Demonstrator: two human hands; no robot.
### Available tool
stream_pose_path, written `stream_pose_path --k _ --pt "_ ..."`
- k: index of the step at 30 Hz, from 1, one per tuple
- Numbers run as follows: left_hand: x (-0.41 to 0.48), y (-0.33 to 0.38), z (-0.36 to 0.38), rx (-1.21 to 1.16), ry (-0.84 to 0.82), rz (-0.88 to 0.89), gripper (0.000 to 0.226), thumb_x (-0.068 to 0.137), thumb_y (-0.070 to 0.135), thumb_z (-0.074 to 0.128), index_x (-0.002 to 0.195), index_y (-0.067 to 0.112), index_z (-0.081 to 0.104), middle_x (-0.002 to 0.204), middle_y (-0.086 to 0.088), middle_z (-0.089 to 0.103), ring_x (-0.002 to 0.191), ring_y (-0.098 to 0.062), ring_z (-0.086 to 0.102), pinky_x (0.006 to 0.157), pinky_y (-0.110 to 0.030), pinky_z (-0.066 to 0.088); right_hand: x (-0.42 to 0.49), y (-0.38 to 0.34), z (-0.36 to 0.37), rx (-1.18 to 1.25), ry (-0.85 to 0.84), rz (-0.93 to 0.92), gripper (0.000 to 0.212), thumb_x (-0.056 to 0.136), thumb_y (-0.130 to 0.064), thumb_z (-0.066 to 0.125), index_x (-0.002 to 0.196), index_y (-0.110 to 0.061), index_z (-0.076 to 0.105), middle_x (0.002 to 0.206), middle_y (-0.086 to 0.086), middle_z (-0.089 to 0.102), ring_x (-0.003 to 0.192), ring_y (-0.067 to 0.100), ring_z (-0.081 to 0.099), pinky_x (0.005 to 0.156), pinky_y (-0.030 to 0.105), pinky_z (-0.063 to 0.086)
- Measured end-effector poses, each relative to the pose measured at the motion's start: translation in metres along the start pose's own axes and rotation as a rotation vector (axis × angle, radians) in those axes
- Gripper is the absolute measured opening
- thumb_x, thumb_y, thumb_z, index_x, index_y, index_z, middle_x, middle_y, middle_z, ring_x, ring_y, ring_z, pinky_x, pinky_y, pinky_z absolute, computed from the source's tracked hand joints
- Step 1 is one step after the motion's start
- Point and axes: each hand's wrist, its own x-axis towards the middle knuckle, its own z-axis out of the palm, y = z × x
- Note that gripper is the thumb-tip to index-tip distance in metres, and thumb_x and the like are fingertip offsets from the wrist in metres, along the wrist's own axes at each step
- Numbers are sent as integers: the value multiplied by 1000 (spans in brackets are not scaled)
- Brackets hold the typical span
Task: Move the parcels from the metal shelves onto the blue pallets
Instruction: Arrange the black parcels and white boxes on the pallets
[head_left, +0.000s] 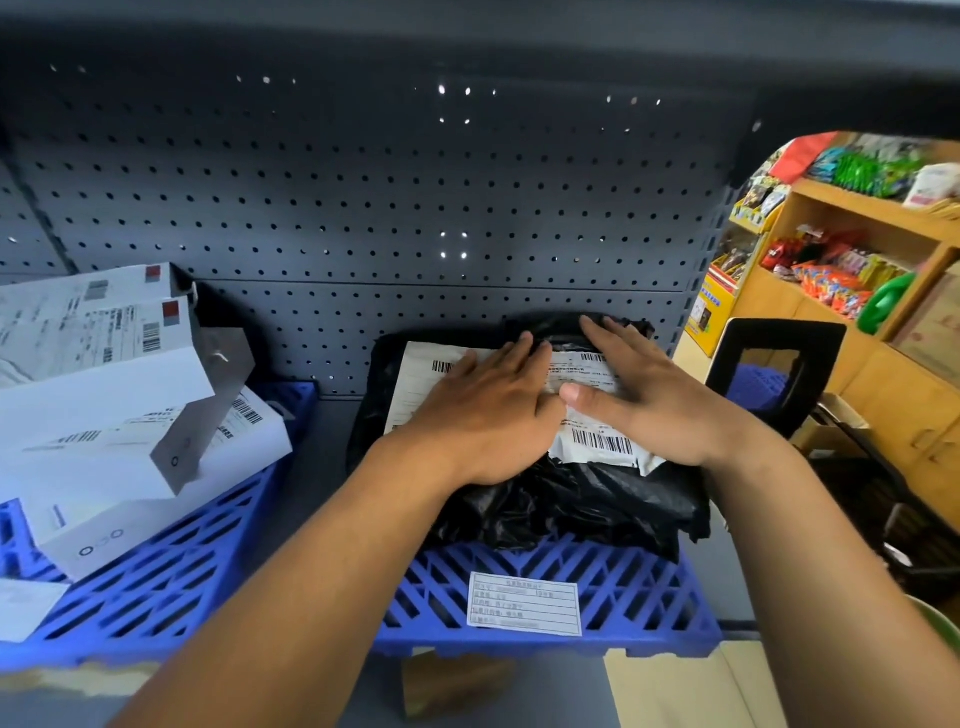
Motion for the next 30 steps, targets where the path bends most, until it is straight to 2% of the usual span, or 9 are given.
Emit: stream_pose_path --k 6,9,12,15,17,20,25,28,30 --pt "-1 4 3 37 2 -29 63 106 40 12 161 18 -8 170 1 -5 156 -11 -8 127 -40 -3 -4 -5 6 88 16 44 98 79 -82 40 163 -37 17 172 -13 -4 158 8 -7 124 32 4" --pt "-2 5 2 39 0 -29 63 105 39 13 161 18 -7 171 0 -2 156 -12 -7 127 -41 -2 -4 1 15 331 119 30 70 96 -57 55 159 -37 33 171 -18 8 157 4 7 122 27 12" --pt "-3 5 1 25 7 -32 62 105 38 14 162 19 -5 171 1 0 156 -11 -5 127 -40 -2 -4 3 27 609 231 24 55 99 -43 61 152 -38 46 167 -20 22 154 3 22 120 27 19" --pt "-3 5 3 14 19 -32 62 105 37 15 162 21 -4 171 4 0 156 -9 -5 127 -39 -3 -6 7 39 854 339 25 63 84 -56 63 145 -44 53 161 -14 41 149 9 37 125 42 27" --pt "-4 4 3 15 18 -32 62 105 38 14 161 22 -5 171 5 -1 156 -8 -6 127 -39 -2 -9 7 46 918 399 23 59 87 -55 60 144 -42 55 155 -11 49 144 9 44 124 45 31" --pt "-6 6 3 25 24 -36 61 105 39 13 161 22 -5 170 5 -2 156 -8 -6 127 -38 -2 -18 -1 53 909 486 -23 54 97 -46 53 149 -31 50 150 -12 53 137 -2 48 122 39 35" --pt "-5 8 4 42 45 -49 61 105 42 14 162 24 -3 170 5 0 156 -8 -5 127 -36 -4 -35 2 70 726 478 -102 84 80 -64 65 155 -38 38 160 -11 41 148 4 36 124 44 31" --pt "-6 6 2 24 33 -35 69 102 61 12 161 30 -5 170 7 -1 155 -8 -8 126 -36 -6 -39 14 72 649 425 -136 92 70 -74 77 149 -46 40 162 -6 38 154 20 30 122 56 30" --pt "-8 5 1 20 -13 -5 87 89 82 13 159 37 -9 170 7 -3 155 -10 -11 126 -39 -7 -42 19 73 634 397 -171 92 67 -76 79 147 -46 42 159 -11 39 154 26 30 120 60 31"
